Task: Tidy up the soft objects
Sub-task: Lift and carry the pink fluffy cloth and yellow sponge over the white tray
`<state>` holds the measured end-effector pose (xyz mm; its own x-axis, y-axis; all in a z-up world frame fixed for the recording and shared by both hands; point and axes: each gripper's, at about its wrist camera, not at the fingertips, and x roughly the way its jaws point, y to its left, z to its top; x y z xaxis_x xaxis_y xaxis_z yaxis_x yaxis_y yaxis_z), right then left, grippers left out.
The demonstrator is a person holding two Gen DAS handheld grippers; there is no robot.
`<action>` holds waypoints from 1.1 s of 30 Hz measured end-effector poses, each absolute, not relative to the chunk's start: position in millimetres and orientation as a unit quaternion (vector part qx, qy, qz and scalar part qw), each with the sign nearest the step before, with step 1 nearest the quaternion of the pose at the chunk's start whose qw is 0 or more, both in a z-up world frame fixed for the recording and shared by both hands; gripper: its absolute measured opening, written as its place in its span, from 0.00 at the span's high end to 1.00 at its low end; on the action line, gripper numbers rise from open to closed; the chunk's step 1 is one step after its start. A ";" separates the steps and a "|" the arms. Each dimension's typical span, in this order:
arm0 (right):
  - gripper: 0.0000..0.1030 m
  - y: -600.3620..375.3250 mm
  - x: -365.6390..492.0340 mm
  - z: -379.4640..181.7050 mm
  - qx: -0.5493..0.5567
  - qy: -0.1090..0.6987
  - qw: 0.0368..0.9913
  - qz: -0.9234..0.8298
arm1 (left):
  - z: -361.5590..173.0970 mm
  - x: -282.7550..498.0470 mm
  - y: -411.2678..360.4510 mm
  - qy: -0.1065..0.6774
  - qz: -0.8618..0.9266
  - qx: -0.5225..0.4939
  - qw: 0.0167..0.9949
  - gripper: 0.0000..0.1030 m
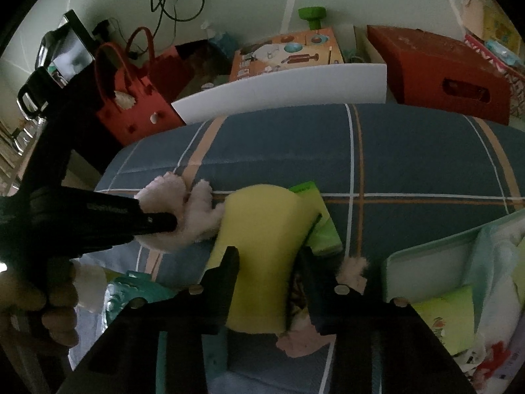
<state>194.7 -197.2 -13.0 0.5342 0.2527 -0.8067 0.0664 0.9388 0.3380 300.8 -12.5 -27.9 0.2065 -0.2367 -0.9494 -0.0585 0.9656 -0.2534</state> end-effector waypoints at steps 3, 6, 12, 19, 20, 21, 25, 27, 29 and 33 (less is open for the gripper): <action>0.64 -200.4 191.2 -6.6 0.173 0.470 0.863 0.058 | -4.8 290.8 -12.6 0.593 -0.057 -0.110 0.795 0.89; 0.64 -203.0 186.8 3.6 0.175 0.458 0.870 0.056 | 17.6 280.8 -12.8 0.559 -0.059 -0.109 0.820 0.90; 0.64 -210.7 172.3 34.0 0.174 0.427 0.886 0.051 | 55.0 264.0 -15.1 0.510 -0.074 -0.111 0.850 0.90; 0.64 -224.3 147.4 71.0 0.174 0.385 0.906 0.032 | 88.9 237.2 -16.7 0.459 -0.084 -0.126 0.875 0.90; 0.64 -226.4 144.4 75.5 0.175 0.381 0.908 0.030 | 92.6 232.0 -18.7 0.451 -0.087 -0.129 0.879 0.90; 0.64 -228.6 140.6 79.9 0.175 0.376 0.909 0.028 | 95.1 225.8 -21.4 0.445 -0.092 -0.132 0.881 0.90; 0.64 -238.6 126.6 93.3 0.180 0.362 0.915 0.015 | 98.2 199.9 -31.9 0.428 -0.111 -0.144 0.885 0.90; 0.64 -244.2 119.8 96.8 0.185 0.357 0.915 0.008 | 96.1 190.7 -35.9 0.426 -0.116 -0.153 0.884 0.90; 0.64 -251.0 112.0 99.1 0.191 0.355 0.915 0.002 | 92.9 182.7 -42.7 0.425 -0.118 -0.152 0.885 0.90; 0.64 -264.2 101.7 100.4 0.198 0.353 0.914 -0.015 | 88.4 175.9 -60.7 0.425 -0.136 -0.140 0.884 0.90</action>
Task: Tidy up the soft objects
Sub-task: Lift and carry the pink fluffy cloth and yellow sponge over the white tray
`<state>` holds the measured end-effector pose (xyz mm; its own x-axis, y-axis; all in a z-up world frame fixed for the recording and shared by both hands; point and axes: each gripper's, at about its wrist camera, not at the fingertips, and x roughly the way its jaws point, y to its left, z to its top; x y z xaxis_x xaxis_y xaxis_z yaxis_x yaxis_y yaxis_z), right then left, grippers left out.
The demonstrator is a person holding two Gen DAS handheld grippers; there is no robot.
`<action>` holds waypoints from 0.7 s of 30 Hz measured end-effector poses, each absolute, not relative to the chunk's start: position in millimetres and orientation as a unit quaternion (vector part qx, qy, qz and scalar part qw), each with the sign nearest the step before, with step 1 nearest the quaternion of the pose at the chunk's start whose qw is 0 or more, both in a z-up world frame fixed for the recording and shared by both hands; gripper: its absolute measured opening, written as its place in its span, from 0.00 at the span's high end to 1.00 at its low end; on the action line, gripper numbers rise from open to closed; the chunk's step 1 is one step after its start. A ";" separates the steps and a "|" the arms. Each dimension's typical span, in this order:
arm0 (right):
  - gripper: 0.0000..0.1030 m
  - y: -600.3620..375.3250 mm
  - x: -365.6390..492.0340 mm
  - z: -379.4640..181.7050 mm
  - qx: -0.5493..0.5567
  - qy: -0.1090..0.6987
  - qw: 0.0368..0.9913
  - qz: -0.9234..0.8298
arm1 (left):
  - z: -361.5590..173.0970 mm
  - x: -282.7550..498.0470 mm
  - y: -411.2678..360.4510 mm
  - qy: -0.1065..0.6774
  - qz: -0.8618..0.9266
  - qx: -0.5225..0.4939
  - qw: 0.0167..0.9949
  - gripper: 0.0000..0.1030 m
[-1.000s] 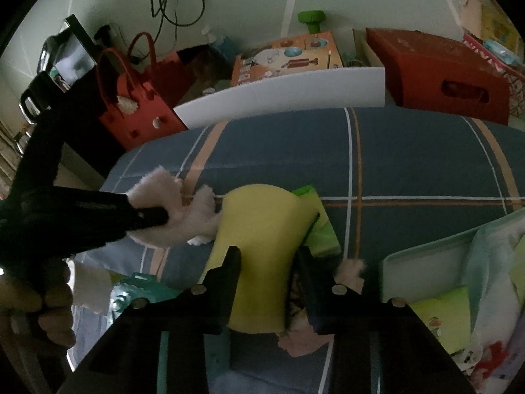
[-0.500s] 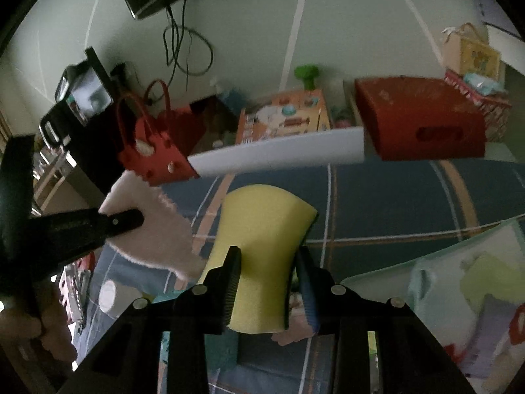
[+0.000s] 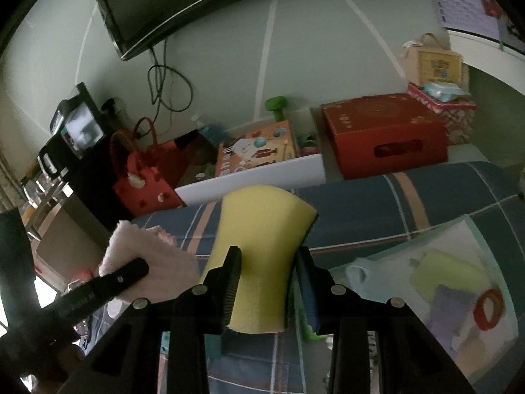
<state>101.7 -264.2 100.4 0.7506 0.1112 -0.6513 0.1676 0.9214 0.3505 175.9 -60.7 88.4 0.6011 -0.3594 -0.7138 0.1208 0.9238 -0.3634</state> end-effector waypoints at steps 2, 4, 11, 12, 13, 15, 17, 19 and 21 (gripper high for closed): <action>0.64 -272.5 98.0 99.5 0.204 0.353 0.913 -0.025 | 87.1 171.6 -70.3 0.424 -0.148 -0.134 0.883 0.90; 0.64 -280.5 95.3 98.4 0.208 0.355 0.911 -0.035 | 85.2 168.3 -78.5 0.423 -0.155 -0.125 0.884 0.90; 0.64 -305.2 90.3 92.1 0.218 0.358 0.906 -0.066 | 85.4 164.9 -100.2 0.421 -0.180 -0.109 0.883 0.90; 0.64 -309.2 88.7 91.7 0.220 0.357 0.905 -0.071 | 86.2 163.9 -102.2 0.419 -0.184 -0.108 0.882 0.90; 0.64 -313.6 86.7 90.9 0.222 0.357 0.904 -0.076 | 87.0 163.1 -104.0 0.418 -0.187 -0.108 0.882 0.90; 0.64 -321.8 83.9 89.6 0.225 0.358 0.902 -0.086 | 88.4 161.7 -107.9 0.415 -0.193 -0.106 0.883 0.90; 0.64 -331.3 80.1 88.4 0.226 0.358 0.901 -0.100 | 89.2 161.6 -112.0 0.414 -0.202 -0.106 0.881 0.90; 0.64 -343.7 74.0 87.1 0.230 0.357 0.898 -0.116 | 90.5 159.3 -116.9 0.412 -0.212 -0.104 0.880 0.90; 0.64 -357.6 66.3 85.4 0.236 0.357 0.894 -0.136 | 92.1 155.7 -125.1 0.408 -0.222 -0.098 0.880 0.90</action>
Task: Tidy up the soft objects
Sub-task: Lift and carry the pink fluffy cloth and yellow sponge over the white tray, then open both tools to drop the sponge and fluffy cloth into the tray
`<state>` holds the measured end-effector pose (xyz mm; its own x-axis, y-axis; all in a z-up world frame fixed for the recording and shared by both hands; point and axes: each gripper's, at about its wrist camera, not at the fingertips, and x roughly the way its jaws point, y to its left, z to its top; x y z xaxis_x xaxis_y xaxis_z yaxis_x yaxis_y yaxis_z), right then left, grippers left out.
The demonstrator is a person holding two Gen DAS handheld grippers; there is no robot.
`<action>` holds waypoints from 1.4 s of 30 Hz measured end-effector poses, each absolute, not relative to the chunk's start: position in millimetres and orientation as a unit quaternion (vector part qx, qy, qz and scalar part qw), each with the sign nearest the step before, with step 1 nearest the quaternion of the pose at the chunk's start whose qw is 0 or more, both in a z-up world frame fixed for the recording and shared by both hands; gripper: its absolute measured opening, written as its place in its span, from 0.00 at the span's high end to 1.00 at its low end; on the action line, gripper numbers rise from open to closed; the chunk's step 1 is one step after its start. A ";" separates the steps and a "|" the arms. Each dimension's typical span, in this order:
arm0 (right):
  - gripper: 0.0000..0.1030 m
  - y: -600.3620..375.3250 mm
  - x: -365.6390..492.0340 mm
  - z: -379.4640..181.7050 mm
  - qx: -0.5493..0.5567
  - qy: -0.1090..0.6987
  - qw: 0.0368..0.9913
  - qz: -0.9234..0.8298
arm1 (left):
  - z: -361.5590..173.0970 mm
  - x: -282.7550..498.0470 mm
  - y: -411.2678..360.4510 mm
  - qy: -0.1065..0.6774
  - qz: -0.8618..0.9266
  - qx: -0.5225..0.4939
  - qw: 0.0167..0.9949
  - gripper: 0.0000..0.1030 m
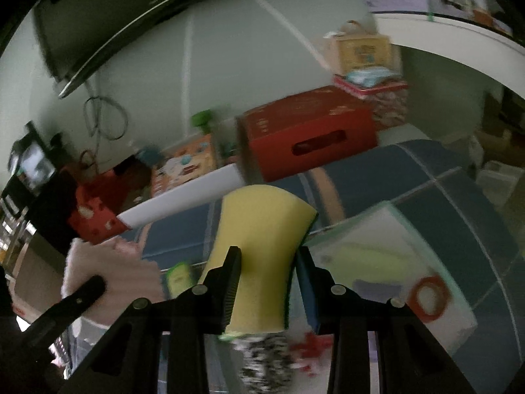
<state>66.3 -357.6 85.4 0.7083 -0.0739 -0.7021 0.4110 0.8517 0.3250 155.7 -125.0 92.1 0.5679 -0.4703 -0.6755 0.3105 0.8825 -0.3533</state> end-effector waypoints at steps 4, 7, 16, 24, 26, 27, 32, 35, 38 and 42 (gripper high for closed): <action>0.64 -387.8 49.2 81.1 0.251 0.356 0.883 -0.176 | 93.4 149.8 -144.3 0.405 -0.246 -0.089 0.876 0.90; 0.64 -405.3 38.9 77.7 0.257 0.357 0.876 -0.198 | 91.3 144.2 -160.7 0.405 -0.264 -0.083 0.871 0.90; 0.64 -439.9 17.8 71.6 0.272 0.353 0.864 -0.234 | 82.0 125.1 -216.9 0.401 -0.330 -0.055 0.853 0.90; 0.64 -451.8 35.3 30.6 0.291 0.384 0.847 -0.222 | 43.1 126.7 -252.1 0.431 -0.350 -0.026 0.831 0.90; 0.64 -453.6 40.7 13.3 0.299 0.403 0.836 -0.219 | 29.4 130.7 -255.0 0.450 -0.346 -0.024 0.823 0.90; 0.64 -455.0 42.5 5.7 0.304 0.411 0.831 -0.219 | 24.9 131.7 -256.4 0.456 -0.343 -0.022 0.821 0.90; 0.64 -456.2 44.5 -9.6 0.312 0.426 0.820 -0.220 | 0.2 137.9 -259.4 0.491 -0.321 -0.008 0.810 0.90; 0.64 -452.3 45.8 -8.0 0.303 0.429 0.822 -0.221 | -10.7 140.8 -259.9 0.507 -0.309 0.000 0.805 0.90; 0.62 -450.0 47.8 -4.0 0.297 0.430 0.823 -0.223 | -15.0 140.7 -259.7 0.519 -0.306 0.000 0.798 0.90; 0.62 -446.1 47.8 7.6 0.279 0.426 0.828 -0.233 | -4.7 137.2 -260.1 0.519 -0.309 0.000 0.797 0.87</action>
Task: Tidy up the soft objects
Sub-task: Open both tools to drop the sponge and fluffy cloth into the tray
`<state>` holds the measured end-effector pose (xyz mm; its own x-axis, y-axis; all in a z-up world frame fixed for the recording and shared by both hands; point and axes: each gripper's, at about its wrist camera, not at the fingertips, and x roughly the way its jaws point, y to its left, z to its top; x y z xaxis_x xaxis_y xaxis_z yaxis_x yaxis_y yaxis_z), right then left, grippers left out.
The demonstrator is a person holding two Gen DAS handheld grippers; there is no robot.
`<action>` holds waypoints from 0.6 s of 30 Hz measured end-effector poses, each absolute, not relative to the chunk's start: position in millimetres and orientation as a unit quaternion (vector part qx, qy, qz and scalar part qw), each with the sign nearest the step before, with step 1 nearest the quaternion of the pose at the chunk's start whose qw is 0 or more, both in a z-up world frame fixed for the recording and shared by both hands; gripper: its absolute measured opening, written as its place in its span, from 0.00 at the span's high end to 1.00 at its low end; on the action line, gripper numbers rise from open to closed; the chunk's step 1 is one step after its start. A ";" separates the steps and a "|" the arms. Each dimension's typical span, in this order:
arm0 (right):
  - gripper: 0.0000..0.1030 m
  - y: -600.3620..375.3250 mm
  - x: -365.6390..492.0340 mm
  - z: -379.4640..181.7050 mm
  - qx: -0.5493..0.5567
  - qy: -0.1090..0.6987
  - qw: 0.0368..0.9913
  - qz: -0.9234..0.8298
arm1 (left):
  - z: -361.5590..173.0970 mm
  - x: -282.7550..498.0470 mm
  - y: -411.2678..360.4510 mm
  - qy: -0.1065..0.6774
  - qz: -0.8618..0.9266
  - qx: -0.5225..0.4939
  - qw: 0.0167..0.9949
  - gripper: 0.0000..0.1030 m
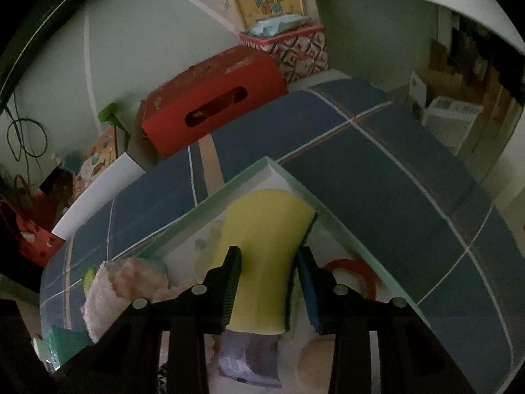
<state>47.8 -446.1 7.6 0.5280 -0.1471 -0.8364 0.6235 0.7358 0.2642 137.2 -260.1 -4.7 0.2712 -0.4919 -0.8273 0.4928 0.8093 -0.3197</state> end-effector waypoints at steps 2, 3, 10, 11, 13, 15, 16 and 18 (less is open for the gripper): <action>0.58 -443.8 47.2 15.4 0.273 0.423 0.832 -0.235 | 1.1 135.4 -260.5 0.521 -0.309 0.004 0.796 0.76; 0.55 -443.2 46.8 18.3 0.272 0.421 0.833 -0.234 | 4.9 133.5 -260.5 0.521 -0.309 0.006 0.796 0.65; 0.50 -433.5 41.4 48.6 0.249 0.403 0.848 -0.239 | 35.6 124.1 -255.2 0.505 -0.304 0.016 0.808 0.46; 0.49 -431.9 40.5 51.8 0.245 0.402 0.849 -0.240 | 39.8 123.0 -253.0 0.501 -0.301 0.016 0.811 0.42; 0.47 -428.8 39.1 57.8 0.239 0.402 0.851 -0.241 | 47.2 122.4 -249.7 0.494 -0.291 0.020 0.819 0.40; 0.44 -425.0 39.5 62.0 0.232 0.406 0.851 -0.240 | 51.8 122.5 -247.4 0.489 -0.275 0.032 0.827 0.39; 0.43 -423.4 39.4 63.5 0.228 0.407 0.851 -0.240 | 52.7 123.1 -246.2 0.488 -0.267 0.037 0.830 0.39; 0.41 -420.0 39.8 65.9 0.219 0.410 0.852 -0.241 | 53.0 126.3 -242.5 0.486 -0.249 0.047 0.836 0.39</action>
